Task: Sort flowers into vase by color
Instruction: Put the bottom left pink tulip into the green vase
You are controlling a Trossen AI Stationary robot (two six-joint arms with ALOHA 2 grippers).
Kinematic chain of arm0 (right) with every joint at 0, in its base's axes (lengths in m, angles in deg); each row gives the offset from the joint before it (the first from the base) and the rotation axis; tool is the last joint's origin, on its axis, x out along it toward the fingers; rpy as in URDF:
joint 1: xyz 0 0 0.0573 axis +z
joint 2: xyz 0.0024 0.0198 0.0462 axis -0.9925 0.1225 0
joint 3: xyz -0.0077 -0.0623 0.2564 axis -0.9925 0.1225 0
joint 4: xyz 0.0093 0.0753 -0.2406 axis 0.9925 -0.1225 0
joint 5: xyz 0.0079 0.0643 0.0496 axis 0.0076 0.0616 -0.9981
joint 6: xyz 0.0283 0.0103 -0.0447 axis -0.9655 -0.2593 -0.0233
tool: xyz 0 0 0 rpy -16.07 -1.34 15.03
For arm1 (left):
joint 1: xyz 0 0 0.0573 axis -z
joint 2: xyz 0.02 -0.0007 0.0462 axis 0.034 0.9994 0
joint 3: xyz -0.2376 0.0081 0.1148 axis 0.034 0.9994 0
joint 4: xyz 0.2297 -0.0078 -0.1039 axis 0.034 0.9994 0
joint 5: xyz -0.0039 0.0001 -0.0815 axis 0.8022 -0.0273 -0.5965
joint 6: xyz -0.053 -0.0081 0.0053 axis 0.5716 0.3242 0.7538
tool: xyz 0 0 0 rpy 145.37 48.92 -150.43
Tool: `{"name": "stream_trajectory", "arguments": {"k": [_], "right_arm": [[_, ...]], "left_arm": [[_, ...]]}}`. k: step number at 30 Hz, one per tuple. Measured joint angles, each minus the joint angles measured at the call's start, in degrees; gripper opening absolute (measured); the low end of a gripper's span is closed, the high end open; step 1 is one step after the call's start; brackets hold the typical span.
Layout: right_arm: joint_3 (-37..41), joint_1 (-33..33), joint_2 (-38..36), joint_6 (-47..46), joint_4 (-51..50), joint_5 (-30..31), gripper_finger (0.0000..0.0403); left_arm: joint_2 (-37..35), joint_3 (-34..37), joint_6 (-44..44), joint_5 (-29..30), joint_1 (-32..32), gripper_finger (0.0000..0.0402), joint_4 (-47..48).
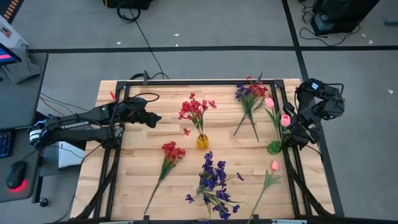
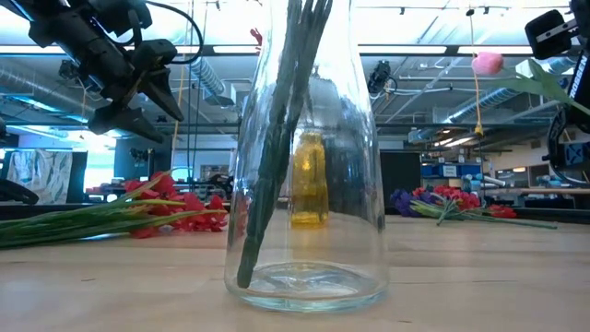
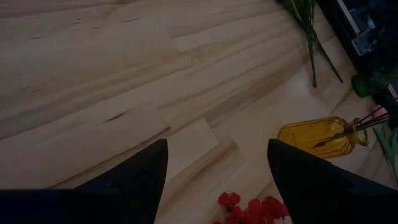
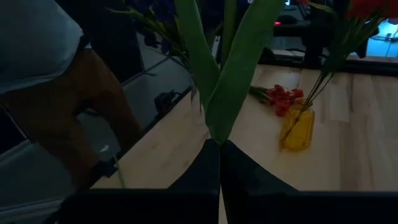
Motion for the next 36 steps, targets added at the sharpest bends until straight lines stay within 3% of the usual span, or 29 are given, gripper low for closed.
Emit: {"name": "stream_trajectory", "arguments": {"k": [5,20,31,36], "right_arm": [[-0.57,0.00,-0.04,-2.47,-1.06,4.73,0.0008],[-0.57,-0.18,-0.04,-4.39,-2.92,4.66,0.0009],[-0.59,-0.28,-0.02,-6.75,-4.05,-0.78,0.0009],[-0.24,-0.28,-0.02,0.28,1.95,-1.35,0.0009]], "left_arm": [[0.08,0.00,0.08,0.02,0.00,0.0279,-0.01],[0.13,0.00,0.02,0.02,0.00,0.0279,-2.35],[0.13,0.00,0.37,0.02,0.00,0.0279,-2.36],[0.39,0.02,0.37,0.02,0.00,0.0279,-2.29]]}}
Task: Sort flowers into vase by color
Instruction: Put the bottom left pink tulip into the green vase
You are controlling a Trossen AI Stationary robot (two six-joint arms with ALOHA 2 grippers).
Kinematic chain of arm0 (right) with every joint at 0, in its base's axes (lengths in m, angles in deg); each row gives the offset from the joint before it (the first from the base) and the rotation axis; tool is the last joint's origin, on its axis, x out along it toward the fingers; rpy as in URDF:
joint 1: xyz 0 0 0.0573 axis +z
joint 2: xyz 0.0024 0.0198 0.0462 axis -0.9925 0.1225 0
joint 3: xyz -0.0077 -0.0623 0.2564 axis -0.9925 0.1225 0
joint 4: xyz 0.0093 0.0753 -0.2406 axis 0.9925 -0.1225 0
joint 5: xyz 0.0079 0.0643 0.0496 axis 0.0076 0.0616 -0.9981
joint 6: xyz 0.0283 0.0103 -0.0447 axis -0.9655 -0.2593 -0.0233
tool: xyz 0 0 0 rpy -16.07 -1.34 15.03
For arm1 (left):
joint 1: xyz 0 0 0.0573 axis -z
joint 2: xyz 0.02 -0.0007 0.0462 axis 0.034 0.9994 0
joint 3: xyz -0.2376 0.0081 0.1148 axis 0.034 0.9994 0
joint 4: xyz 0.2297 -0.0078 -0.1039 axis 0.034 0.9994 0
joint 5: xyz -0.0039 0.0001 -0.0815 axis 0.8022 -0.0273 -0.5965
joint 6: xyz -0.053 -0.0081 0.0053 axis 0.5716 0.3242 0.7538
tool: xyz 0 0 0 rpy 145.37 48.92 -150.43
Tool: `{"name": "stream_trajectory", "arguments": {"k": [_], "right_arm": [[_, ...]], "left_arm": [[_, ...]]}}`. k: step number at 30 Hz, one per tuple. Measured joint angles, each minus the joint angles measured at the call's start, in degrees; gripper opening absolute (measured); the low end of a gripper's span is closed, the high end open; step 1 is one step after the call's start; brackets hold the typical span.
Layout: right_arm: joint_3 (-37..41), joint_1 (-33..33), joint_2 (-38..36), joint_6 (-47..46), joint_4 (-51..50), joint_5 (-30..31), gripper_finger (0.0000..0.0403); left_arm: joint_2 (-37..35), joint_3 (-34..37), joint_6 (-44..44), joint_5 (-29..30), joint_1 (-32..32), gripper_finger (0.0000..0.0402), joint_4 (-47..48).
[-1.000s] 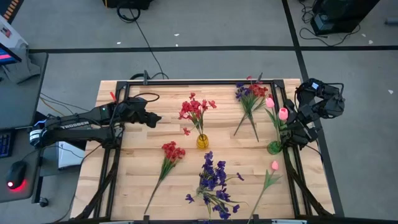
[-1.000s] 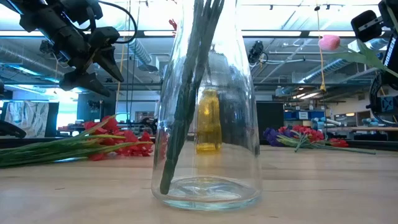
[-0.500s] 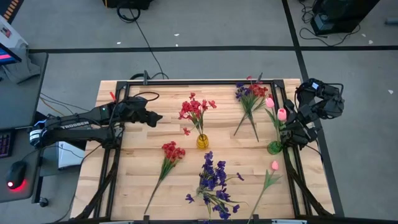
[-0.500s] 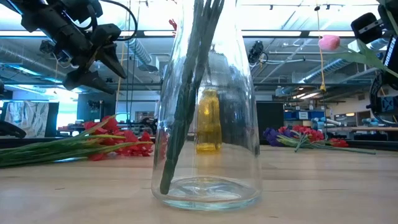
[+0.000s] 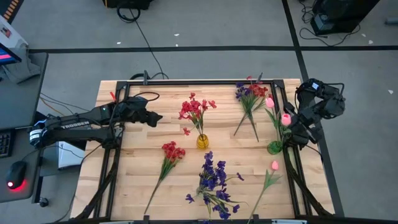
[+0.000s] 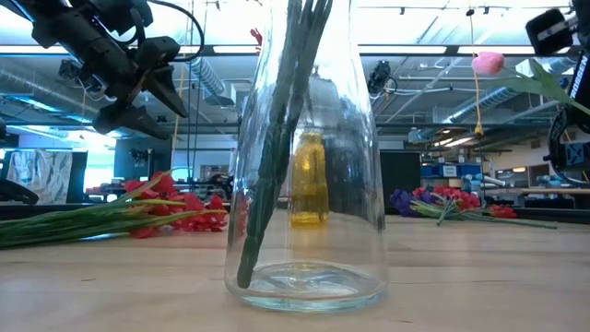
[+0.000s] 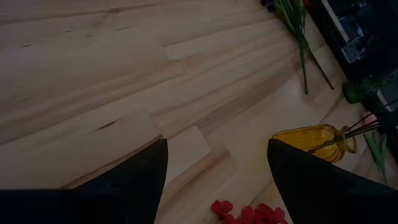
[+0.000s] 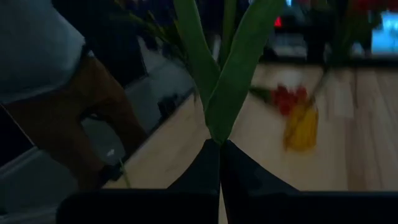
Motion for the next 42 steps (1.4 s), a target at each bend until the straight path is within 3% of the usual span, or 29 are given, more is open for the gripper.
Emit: {"name": "stream_trajectory", "arguments": {"k": [5,8,14,20,31,35,42], "right_arm": [[-0.05,-0.34,0.00,2.31,1.10,1.08,0.0009],[-0.11,-0.52,0.00,5.41,6.61,2.87,0.0009],[2.88,-0.52,0.04,12.64,18.96,0.40,0.0009],[5.58,-0.50,0.04,15.38,22.17,-0.30,0.0009],[5.89,-0.50,0.02,13.49,19.05,-4.83,0.0010],[4.00,-0.55,0.02,9.65,15.48,-1.40,0.0010],[-1.62,-0.72,-0.02,-3.09,-0.10,8.48,0.0010]], "left_arm": [[0.97,0.00,0.74,0.00,0.00,0.0279,-0.06],[1.78,0.00,0.83,0.00,0.00,0.0279,-0.20],[3.47,0.00,0.84,0.00,0.00,0.0279,-0.51],[4.20,0.00,0.59,0.00,0.00,0.0279,-1.98],[4.22,0.00,0.50,0.00,0.00,0.0279,-2.10],[4.22,0.00,0.44,0.00,0.00,0.0279,-2.10],[4.22,0.00,0.38,-0.01,0.00,0.0279,-2.60]]}}
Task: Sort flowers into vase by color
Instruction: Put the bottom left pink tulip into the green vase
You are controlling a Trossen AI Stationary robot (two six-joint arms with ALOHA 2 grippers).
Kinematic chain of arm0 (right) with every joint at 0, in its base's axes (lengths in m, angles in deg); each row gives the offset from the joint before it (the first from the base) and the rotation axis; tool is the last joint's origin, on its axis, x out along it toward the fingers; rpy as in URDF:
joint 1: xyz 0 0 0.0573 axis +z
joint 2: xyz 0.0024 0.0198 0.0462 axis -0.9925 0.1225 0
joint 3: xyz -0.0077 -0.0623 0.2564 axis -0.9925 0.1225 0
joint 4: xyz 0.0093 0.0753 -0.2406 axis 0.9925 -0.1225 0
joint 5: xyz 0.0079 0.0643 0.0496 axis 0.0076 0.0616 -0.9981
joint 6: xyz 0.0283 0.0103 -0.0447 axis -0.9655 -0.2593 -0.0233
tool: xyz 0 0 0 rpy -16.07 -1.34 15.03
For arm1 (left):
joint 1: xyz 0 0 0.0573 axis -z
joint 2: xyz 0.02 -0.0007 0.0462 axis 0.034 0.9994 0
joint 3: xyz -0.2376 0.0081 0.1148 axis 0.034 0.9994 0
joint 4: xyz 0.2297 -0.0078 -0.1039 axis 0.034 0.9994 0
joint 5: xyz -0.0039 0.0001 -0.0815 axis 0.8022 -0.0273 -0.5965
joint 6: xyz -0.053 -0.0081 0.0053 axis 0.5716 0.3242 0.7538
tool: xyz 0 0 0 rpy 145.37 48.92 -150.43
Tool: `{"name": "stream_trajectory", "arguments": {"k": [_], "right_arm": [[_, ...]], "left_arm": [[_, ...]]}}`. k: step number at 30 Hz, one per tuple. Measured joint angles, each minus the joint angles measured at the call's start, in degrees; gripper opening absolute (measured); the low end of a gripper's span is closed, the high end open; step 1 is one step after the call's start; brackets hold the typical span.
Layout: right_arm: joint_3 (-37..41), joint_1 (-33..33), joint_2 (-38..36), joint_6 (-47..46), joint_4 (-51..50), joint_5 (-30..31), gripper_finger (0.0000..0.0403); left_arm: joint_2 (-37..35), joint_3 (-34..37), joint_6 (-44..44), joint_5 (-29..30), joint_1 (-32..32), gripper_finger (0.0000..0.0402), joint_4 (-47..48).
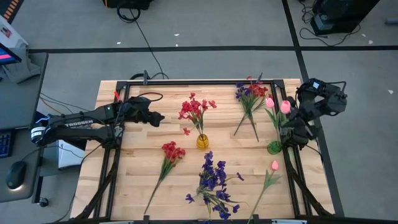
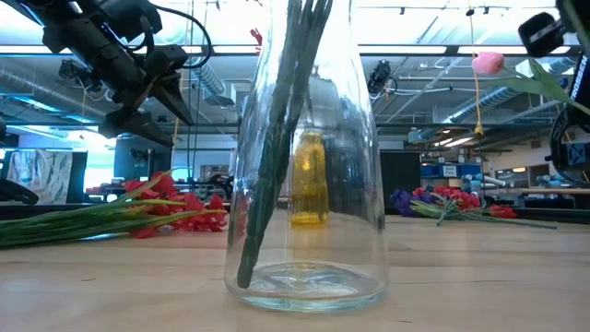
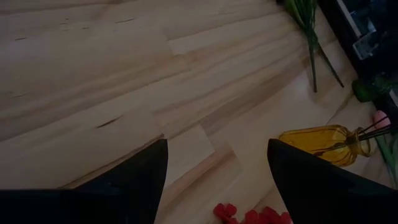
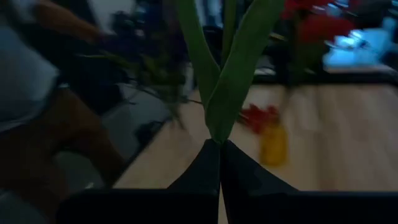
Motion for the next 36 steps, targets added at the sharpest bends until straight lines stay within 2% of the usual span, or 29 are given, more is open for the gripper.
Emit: {"name": "stream_trajectory", "arguments": {"k": [4,8,32,36], "right_arm": [[-0.15,0.00,0.00,-6.35,-6.77,1.57,0.0010],[-0.15,0.00,0.00,-10.23,-9.27,0.65,0.0010],[-0.12,0.00,0.02,-7.31,-7.02,1.15,0.0010],[0.27,-0.24,0.04,-7.58,-7.55,-0.20,0.0010]], "left_arm": [[0.00,0.00,-1.08,-0.02,0.00,0.0279,-1.11],[0.00,0.00,-1.08,-0.01,0.00,0.0279,-1.16],[0.00,0.00,-1.05,-0.01,0.00,0.0279,-1.18],[0.00,0.00,-1.05,-0.02,0.00,0.0279,-1.20]]}}
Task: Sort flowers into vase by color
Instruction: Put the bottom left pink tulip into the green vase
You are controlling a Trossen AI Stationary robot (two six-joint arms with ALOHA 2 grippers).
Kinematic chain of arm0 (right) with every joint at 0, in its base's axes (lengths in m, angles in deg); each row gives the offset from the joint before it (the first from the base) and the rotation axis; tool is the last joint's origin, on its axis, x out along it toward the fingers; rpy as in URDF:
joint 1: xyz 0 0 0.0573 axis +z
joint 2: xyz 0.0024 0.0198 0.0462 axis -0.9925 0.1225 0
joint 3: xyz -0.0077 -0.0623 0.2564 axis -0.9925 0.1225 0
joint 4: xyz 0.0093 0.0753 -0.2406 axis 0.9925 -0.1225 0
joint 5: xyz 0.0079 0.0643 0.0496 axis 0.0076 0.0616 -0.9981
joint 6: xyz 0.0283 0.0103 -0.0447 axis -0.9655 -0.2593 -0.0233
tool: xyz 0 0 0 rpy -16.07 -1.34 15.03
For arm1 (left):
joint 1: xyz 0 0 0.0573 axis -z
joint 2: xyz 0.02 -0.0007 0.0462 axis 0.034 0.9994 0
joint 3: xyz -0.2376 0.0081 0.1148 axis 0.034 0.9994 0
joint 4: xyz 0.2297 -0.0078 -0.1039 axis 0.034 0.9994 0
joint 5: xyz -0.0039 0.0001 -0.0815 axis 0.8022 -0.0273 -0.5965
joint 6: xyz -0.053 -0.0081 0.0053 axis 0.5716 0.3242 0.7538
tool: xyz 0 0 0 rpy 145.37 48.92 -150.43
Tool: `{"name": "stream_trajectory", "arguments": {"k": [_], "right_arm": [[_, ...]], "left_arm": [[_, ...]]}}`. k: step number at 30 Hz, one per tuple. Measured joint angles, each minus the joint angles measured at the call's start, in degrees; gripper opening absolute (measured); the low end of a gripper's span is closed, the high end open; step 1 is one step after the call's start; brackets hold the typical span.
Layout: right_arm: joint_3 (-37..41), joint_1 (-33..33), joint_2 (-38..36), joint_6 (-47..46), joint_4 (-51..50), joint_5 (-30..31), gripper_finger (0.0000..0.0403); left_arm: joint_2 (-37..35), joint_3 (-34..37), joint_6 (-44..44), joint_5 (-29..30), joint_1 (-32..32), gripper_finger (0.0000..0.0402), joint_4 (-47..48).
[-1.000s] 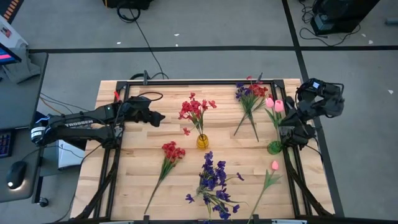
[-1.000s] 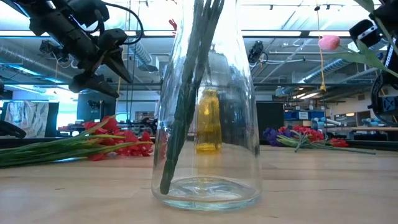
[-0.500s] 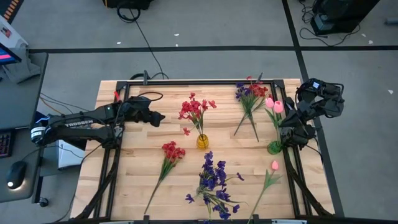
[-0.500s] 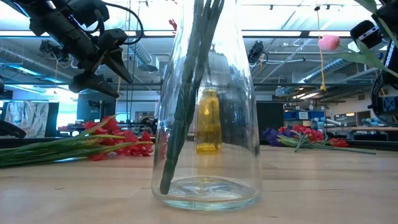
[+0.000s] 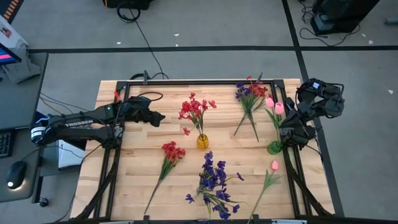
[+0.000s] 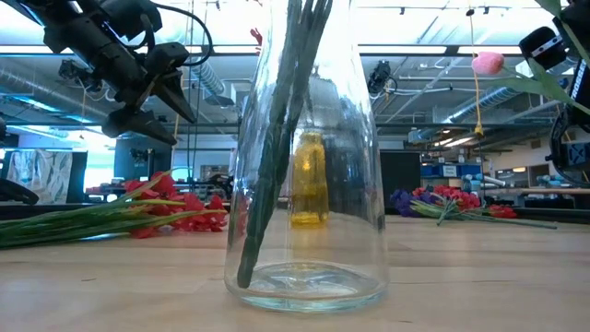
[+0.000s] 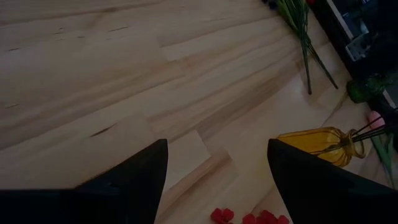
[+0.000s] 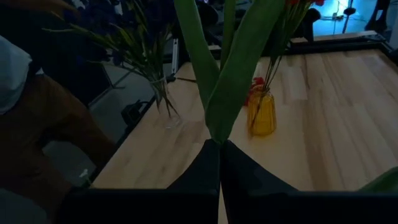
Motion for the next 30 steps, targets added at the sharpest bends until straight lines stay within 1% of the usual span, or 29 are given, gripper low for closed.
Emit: {"name": "stream_trajectory", "arguments": {"k": [16,30], "right_arm": [[0.00,-3.49,0.00,0.35,0.23,-0.81,0.0010],[0.11,-3.52,0.00,0.50,0.70,-1.04,0.0012]], "left_arm": [[0.00,0.00,0.02,0.01,0.00,0.0279,0.00],[0.02,0.00,0.02,0.00,0.00,0.0279,-0.93]]}}
